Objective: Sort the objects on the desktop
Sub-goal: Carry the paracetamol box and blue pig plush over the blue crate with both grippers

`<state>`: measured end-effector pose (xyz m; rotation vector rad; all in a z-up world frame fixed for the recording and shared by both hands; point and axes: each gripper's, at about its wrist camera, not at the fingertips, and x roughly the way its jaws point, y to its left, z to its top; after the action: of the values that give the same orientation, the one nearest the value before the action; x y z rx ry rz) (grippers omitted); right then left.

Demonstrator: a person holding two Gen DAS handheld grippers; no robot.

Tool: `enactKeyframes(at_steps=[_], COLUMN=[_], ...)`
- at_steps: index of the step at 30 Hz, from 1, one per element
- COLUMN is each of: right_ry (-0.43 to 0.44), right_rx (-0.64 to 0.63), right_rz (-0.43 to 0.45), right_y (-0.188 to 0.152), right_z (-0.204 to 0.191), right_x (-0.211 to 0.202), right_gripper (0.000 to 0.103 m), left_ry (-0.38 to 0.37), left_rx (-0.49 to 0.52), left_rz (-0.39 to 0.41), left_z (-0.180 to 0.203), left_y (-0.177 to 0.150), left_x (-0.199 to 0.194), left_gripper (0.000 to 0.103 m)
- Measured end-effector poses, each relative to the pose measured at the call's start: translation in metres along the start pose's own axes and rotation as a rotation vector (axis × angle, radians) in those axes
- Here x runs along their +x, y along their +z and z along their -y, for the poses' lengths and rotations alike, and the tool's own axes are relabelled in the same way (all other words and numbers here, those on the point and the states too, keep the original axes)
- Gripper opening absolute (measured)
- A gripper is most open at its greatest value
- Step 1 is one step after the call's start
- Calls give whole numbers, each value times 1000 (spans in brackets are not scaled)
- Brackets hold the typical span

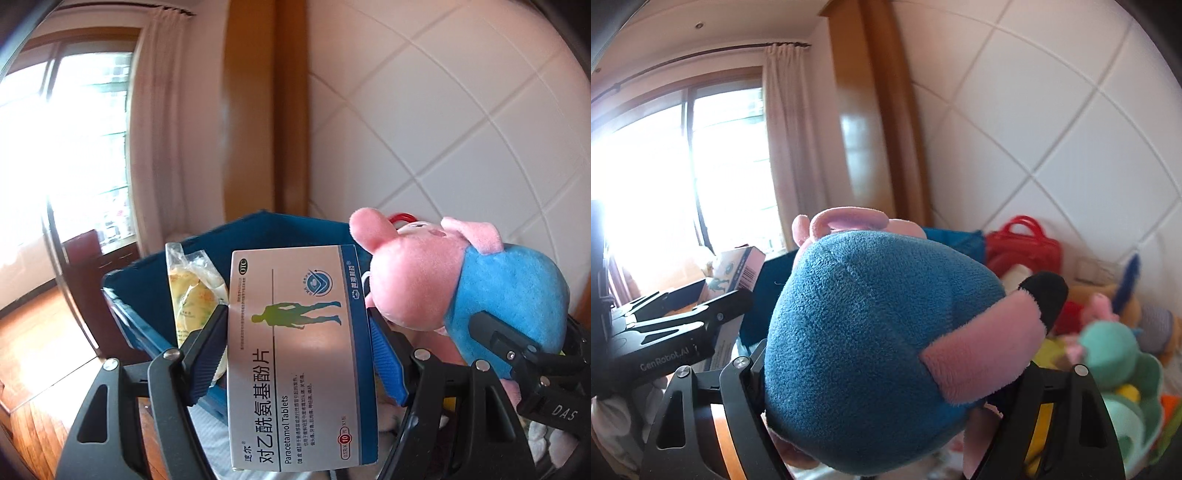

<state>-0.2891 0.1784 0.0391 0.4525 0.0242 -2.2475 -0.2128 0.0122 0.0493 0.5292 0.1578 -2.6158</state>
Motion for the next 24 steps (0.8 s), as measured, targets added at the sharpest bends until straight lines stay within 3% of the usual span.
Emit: enactKeyframes(at_steps=[8, 16, 24], right_ry=[-18, -104, -189], right_rx=[-10, -4, -15], right_rz=[27, -30, -75], right_y=[32, 44, 48], right_z=[-61, -99, -111], right_x=[79, 156, 190], right_gripper=[86, 86, 86], left_ry=[-9, -61, -113], left_rx=[0, 27, 37], left_rz=[-17, -64, -116], left_z=[-78, -136, -152], left_y=[28, 43, 44], left_x=[61, 127, 167], left_gripper=[72, 72, 72])
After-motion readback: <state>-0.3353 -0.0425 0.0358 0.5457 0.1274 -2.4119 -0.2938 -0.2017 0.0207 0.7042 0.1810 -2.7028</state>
